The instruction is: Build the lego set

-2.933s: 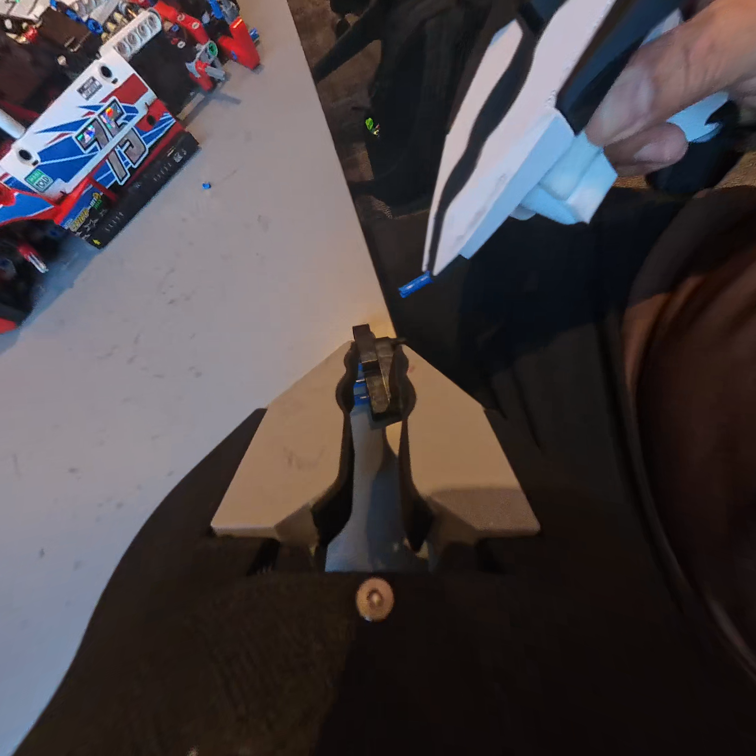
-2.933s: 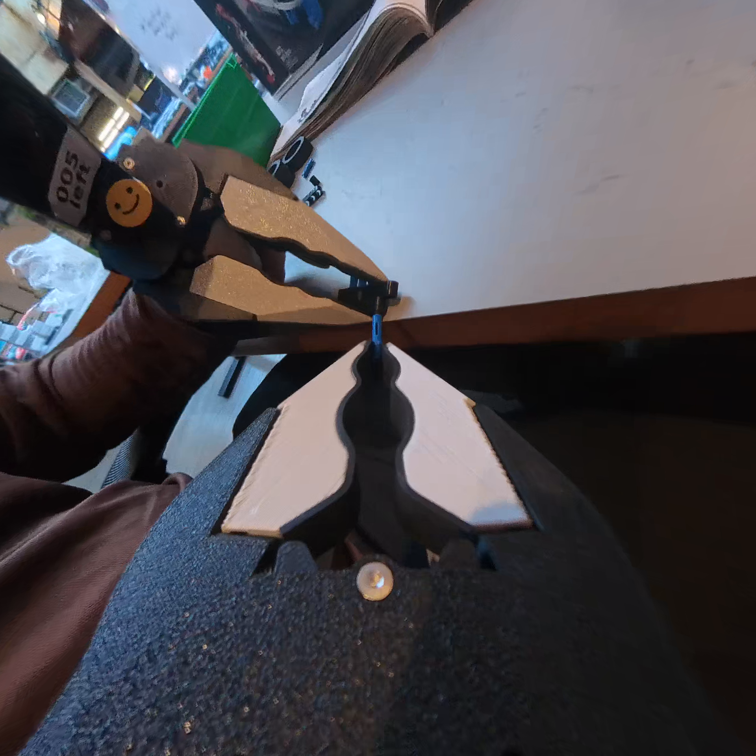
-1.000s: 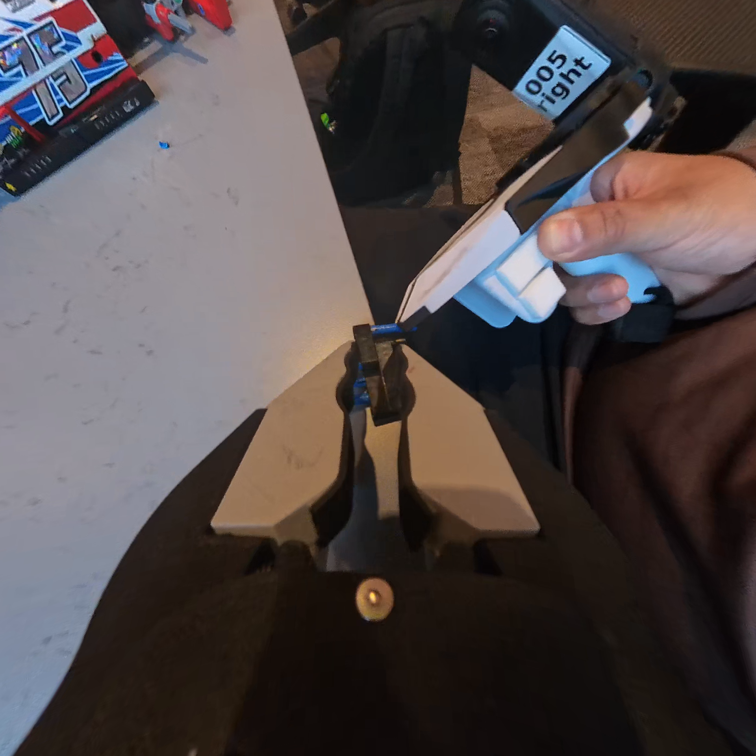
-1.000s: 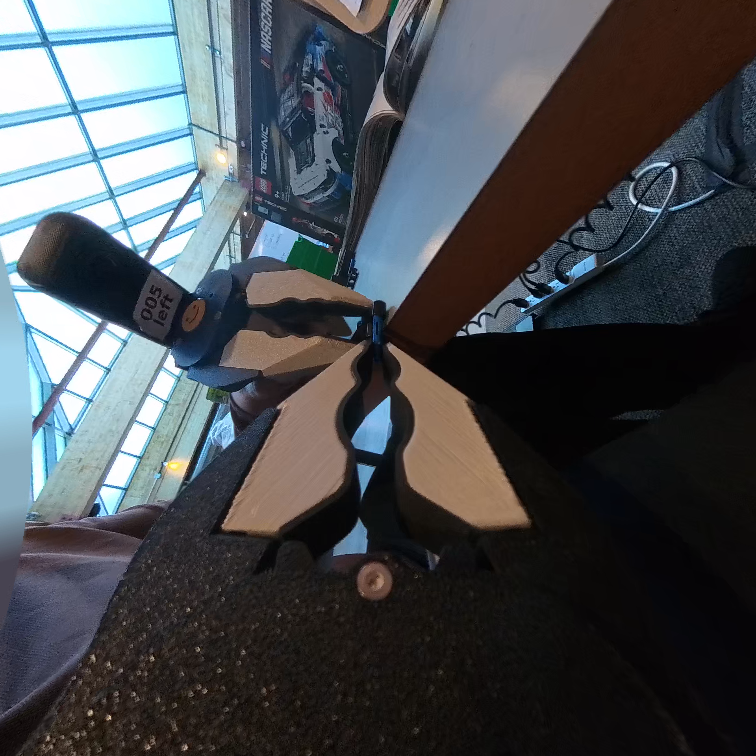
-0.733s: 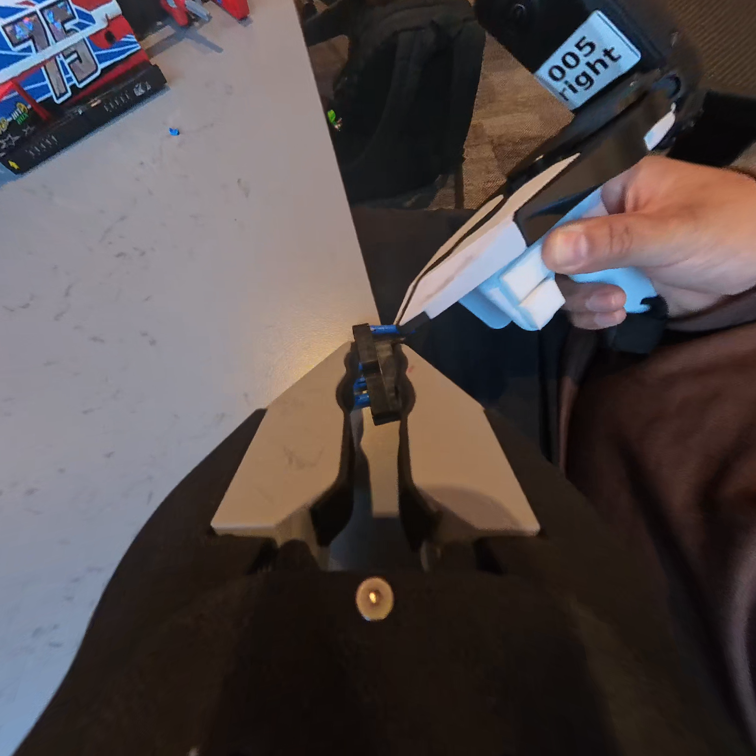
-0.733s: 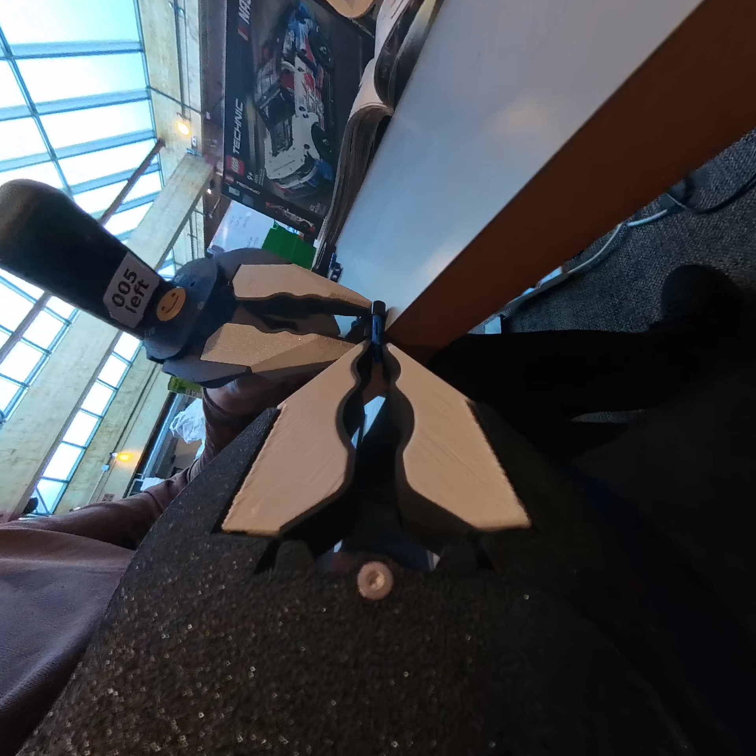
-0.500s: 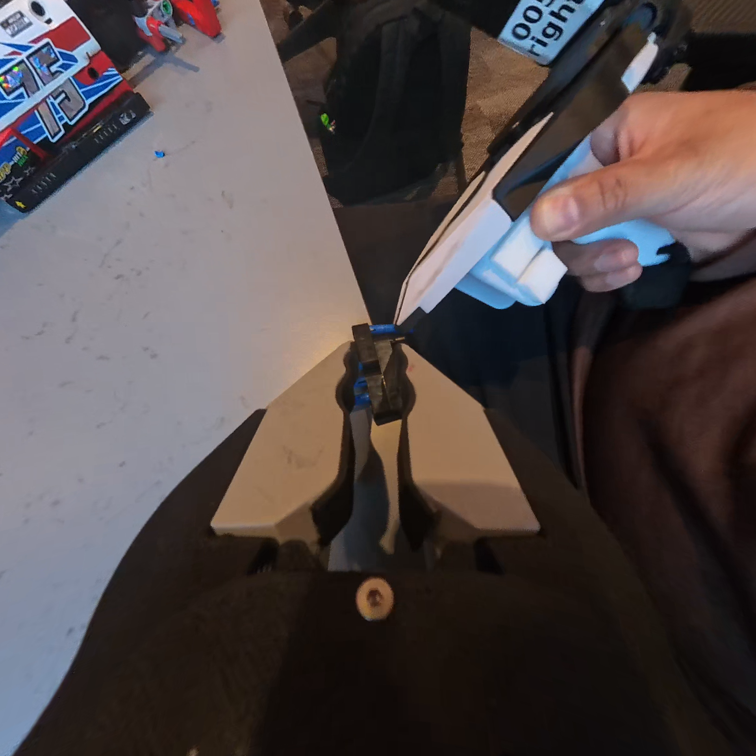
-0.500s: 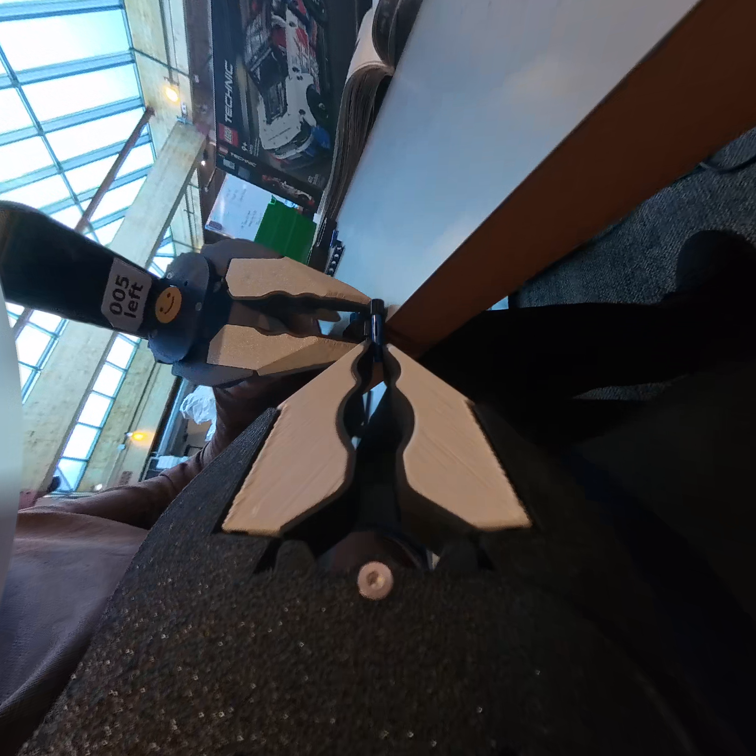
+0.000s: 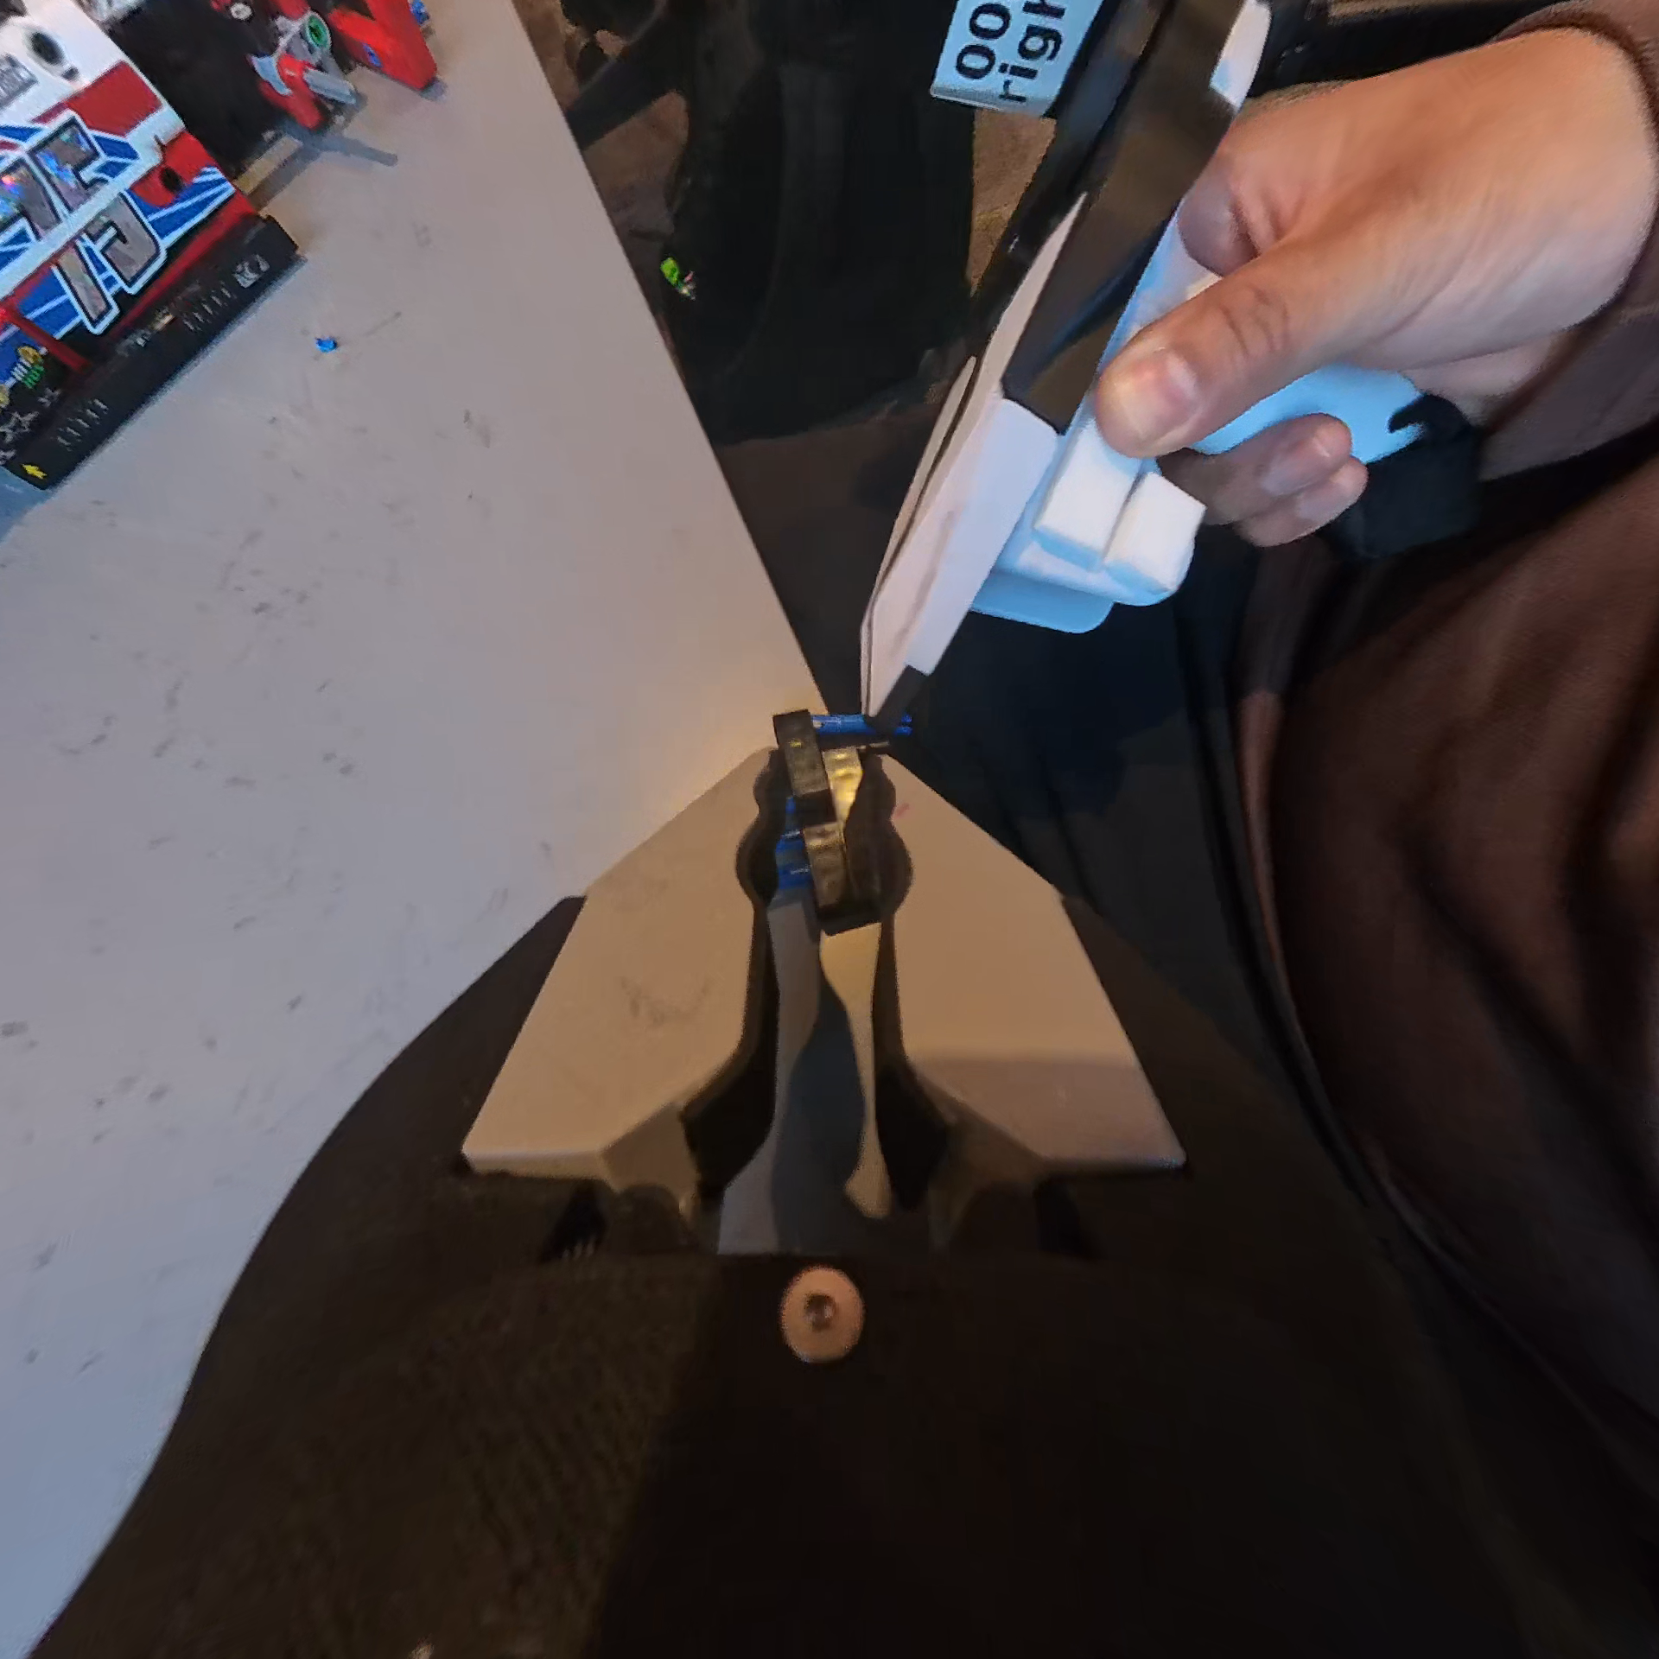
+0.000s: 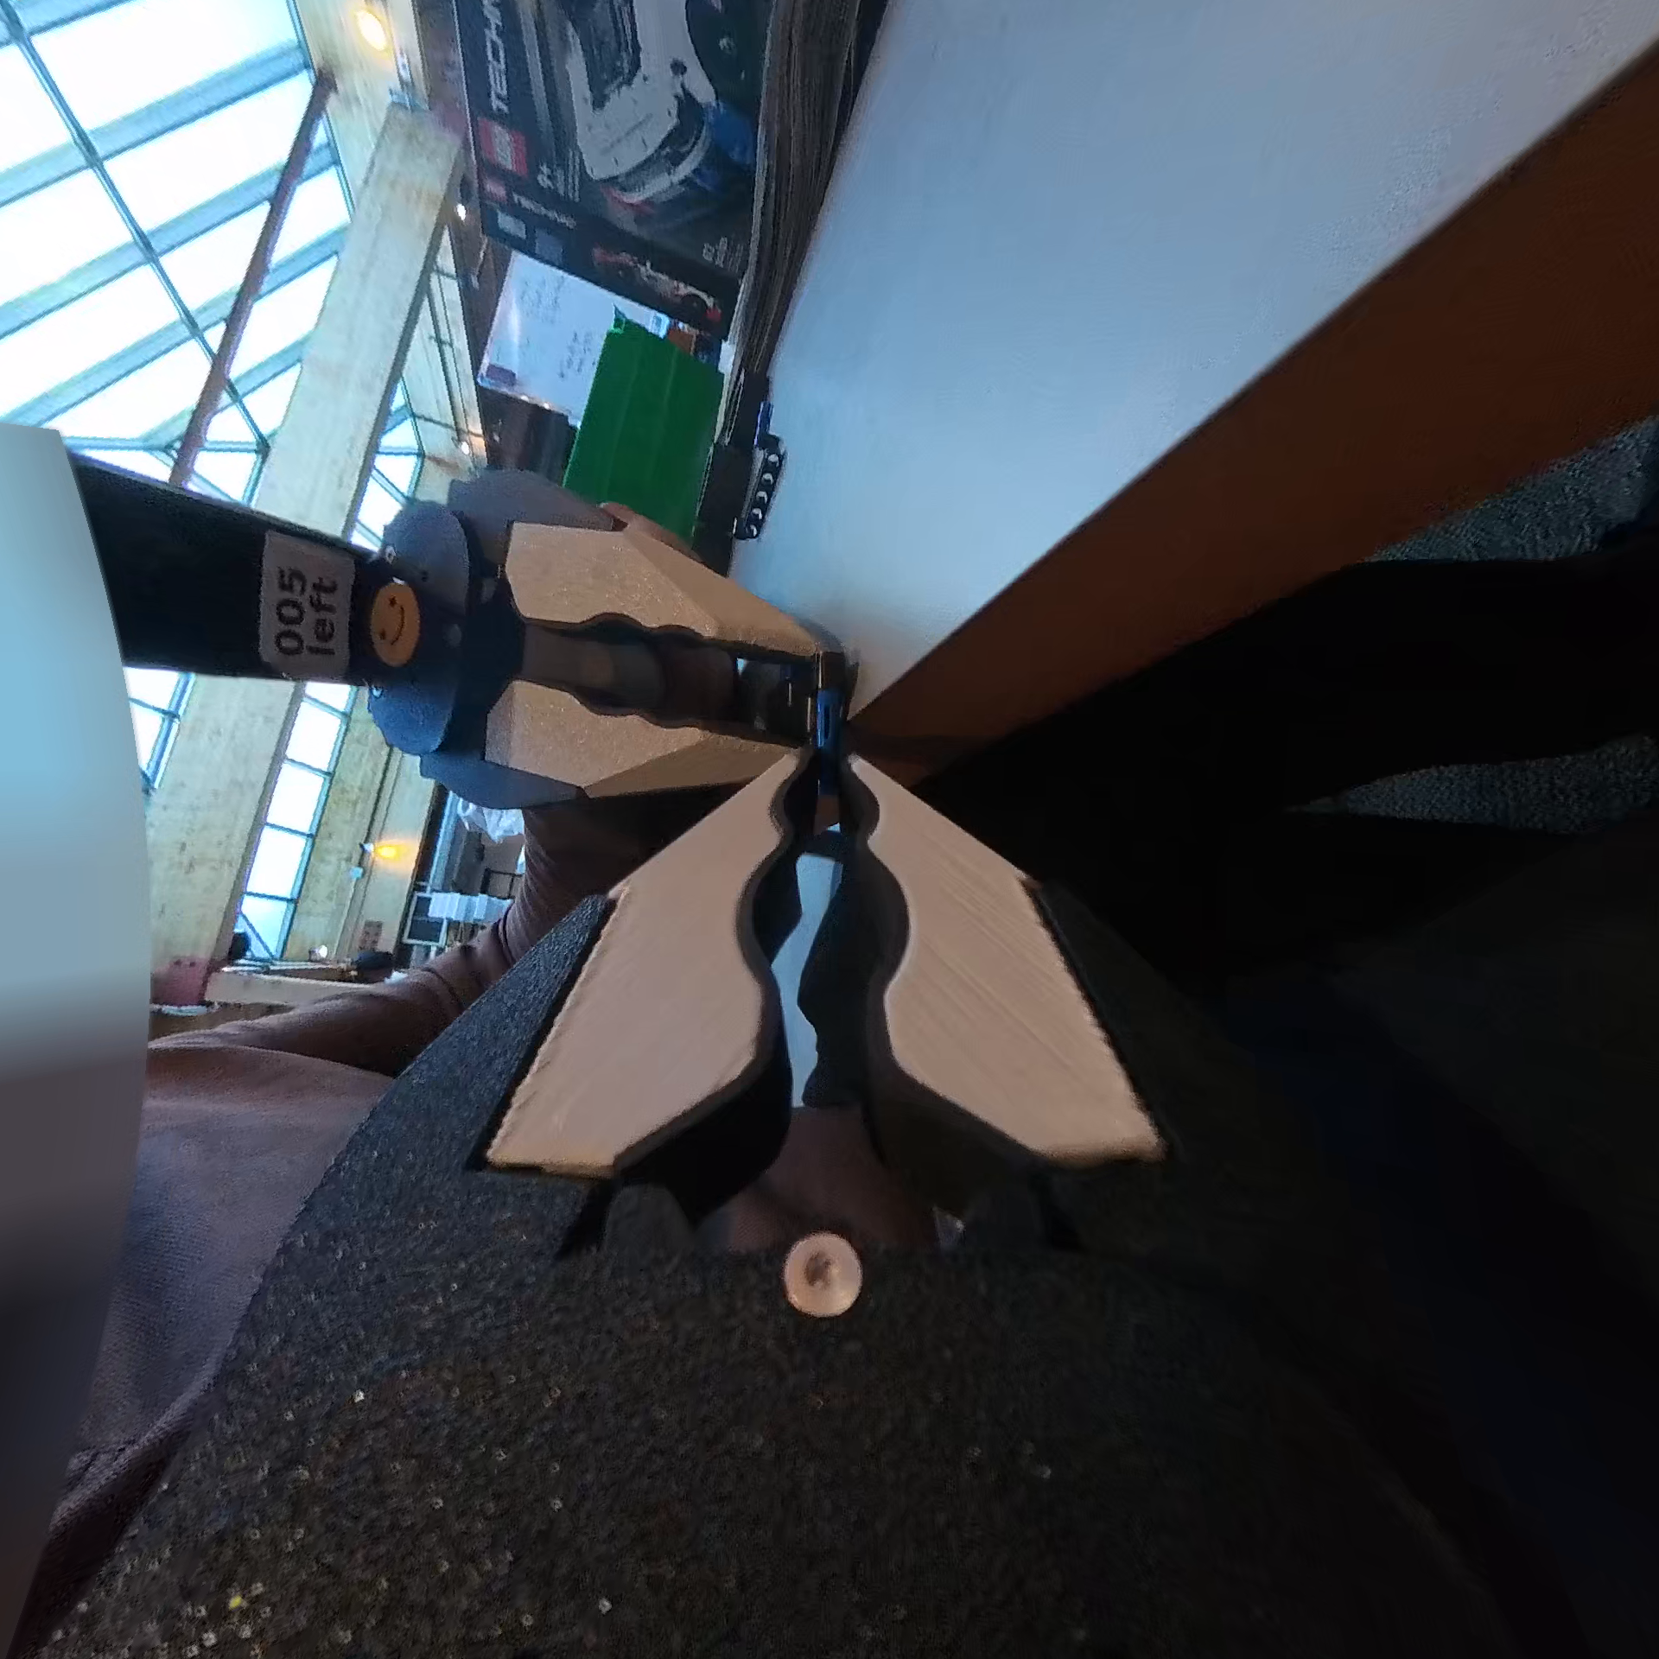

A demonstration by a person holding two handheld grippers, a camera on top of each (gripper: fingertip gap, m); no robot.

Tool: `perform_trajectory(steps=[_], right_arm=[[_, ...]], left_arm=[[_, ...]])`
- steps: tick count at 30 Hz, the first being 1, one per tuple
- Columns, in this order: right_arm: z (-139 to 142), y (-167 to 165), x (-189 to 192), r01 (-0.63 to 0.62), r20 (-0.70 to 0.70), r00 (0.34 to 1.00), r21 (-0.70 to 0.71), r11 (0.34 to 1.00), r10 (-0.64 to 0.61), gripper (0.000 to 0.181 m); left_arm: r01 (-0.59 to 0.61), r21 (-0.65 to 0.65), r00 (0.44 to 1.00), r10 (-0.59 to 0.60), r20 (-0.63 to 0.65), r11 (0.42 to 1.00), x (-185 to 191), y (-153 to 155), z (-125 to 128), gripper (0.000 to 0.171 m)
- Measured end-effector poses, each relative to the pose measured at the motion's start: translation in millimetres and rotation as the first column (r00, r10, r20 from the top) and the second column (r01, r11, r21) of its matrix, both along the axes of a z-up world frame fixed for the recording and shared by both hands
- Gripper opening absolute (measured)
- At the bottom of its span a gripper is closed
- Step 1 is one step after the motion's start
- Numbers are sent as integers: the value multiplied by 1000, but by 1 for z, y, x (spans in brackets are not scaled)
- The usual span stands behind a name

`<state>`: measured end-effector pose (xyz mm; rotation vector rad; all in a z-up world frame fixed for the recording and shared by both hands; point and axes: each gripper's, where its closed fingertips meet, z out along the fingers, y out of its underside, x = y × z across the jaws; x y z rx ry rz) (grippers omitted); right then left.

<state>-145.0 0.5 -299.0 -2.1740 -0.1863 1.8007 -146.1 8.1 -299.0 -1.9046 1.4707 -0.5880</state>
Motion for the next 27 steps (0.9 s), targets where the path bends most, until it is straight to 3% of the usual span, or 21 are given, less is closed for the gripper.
perform_trajectory(steps=[12, 27], right_arm=[[5, -6, -5, -56, -44, 998, -39, 998, 54, 2], [4, 7, -5, 23, -19, 1000, -20, 1000, -24, 1]], left_arm=[[63, 17, 998, -63, 19, 998, -7, -6, 4, 15], [-17, 3, 1000, 17, 2, 1000, -10, 4, 0, 15]])
